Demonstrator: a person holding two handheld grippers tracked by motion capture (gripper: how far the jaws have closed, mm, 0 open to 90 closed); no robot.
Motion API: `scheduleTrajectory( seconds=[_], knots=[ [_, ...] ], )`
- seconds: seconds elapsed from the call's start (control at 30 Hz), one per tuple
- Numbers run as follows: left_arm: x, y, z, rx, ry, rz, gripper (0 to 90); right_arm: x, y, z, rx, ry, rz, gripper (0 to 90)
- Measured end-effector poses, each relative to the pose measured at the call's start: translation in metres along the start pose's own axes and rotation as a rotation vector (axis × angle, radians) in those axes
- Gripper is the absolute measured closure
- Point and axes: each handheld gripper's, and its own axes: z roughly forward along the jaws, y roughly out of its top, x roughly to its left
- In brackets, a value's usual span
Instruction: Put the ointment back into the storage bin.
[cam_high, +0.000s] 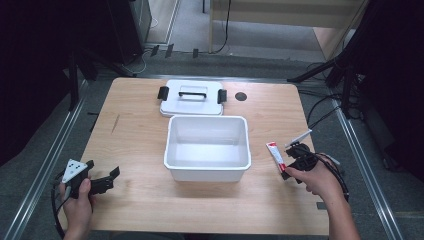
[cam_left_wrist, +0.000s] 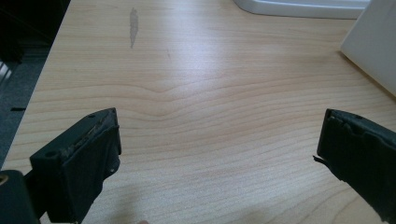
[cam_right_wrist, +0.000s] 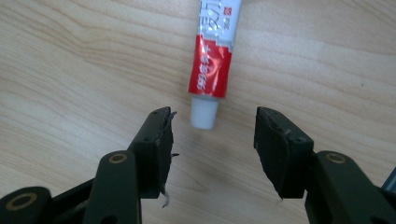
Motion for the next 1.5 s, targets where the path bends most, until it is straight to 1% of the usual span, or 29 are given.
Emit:
scheduleTrajectory(
  seconds=[0.03,0.1,0.17,0.27,0.3,0.33,0.43,0.47,0.5,0.53,0.57,0.6,0.67,0.7,0.73,0.83,0.9,0.97,1.03,1.2,1.23,1.33,1.37,1.4,1.5],
  knots=[
    [0.000,0.000,0.000,0.001,0.000,0.000,0.1,0.003,0.008,0.000,0.013,-0.029,-0.005,48.2],
    [0.000,0.000,0.000,0.001,0.000,0.000,0.1,0.004,0.015,-0.001,0.013,-0.043,0.003,48.5],
    [0.000,0.000,0.000,0.002,-0.001,0.000,0.1,0.006,0.023,-0.001,0.022,-0.059,-0.002,50.0],
    [0.001,0.000,0.000,0.002,-0.005,-0.005,0.1,0.005,0.031,0.002,0.045,-0.044,0.023,51.9],
    [0.001,0.000,0.000,0.001,-0.004,-0.005,0.1,0.004,0.033,0.003,0.044,-0.034,0.029,53.0],
    [0.000,0.000,0.000,0.000,-0.004,-0.007,0.1,0.004,0.035,0.004,0.054,-0.032,0.037,54.9],
    [0.001,0.000,0.000,0.002,-0.005,-0.004,0.1,0.004,0.039,0.009,0.096,-0.033,0.009,56.2],
    [0.001,0.000,0.000,0.003,-0.005,-0.003,0.1,0.005,0.040,0.011,0.106,-0.032,-0.007,56.8],
    [0.000,0.000,0.000,0.004,-0.004,-0.002,0.1,0.007,0.042,0.012,0.103,-0.042,-0.019,57.4],
    [0.000,0.000,0.000,0.004,-0.004,-0.002,0.1,0.007,0.042,0.012,0.102,-0.043,-0.016,60.1],
    [0.000,0.000,0.000,0.004,-0.004,-0.001,0.1,0.007,0.043,0.013,0.101,-0.044,-0.024,61.0],
    [0.000,0.000,0.000,0.004,-0.004,-0.001,0.1,0.008,0.045,0.013,0.105,-0.044,-0.010,61.1],
    [0.000,0.000,0.000,0.004,-0.004,-0.001,0.1,0.007,0.046,0.014,0.098,-0.044,0.001,59.0],
    [0.000,0.000,0.000,0.004,-0.003,-0.001,0.1,0.008,0.047,0.015,0.106,-0.049,0.012,59.9],
    [0.000,0.000,0.000,0.004,-0.003,-0.001,0.1,0.007,0.048,0.015,0.108,-0.054,0.009,60.7],
    [0.000,0.000,0.000,0.003,-0.003,0.000,0.1,0.006,0.050,0.018,0.118,-0.041,0.024,64.8],
    [0.000,0.000,0.000,0.004,-0.003,0.001,0.1,0.006,0.050,0.019,0.122,-0.043,0.016,66.7],
    [0.000,0.000,0.000,0.002,-0.002,0.000,0.1,0.007,0.051,0.019,0.126,-0.042,0.028,69.4],
    [0.000,0.000,0.000,0.002,-0.001,0.001,0.1,0.007,0.052,0.020,0.121,-0.051,0.017,70.8],
    [0.000,0.000,0.000,0.002,-0.001,0.001,0.1,0.007,0.051,0.023,0.122,-0.050,0.006,71.6],
    [0.000,0.000,0.000,0.002,-0.001,0.001,0.1,0.007,0.051,0.023,0.117,-0.046,-0.005,72.0],
    [0.000,0.000,0.000,0.003,-0.001,0.003,0.2,0.006,0.050,0.023,0.111,-0.039,-0.013,72.8],
    [0.000,0.000,0.000,0.003,-0.001,0.003,0.2,0.006,0.050,0.023,0.111,-0.039,-0.013,72.8],
    [0.000,0.000,0.000,0.003,-0.001,0.003,0.2,0.006,0.050,0.023,0.107,-0.041,0.009,73.2],
    [0.000,0.000,0.000,0.005,0.002,0.005,0.9,0.005,0.049,0.022,0.102,-0.039,0.013,73.4]
  ],
)
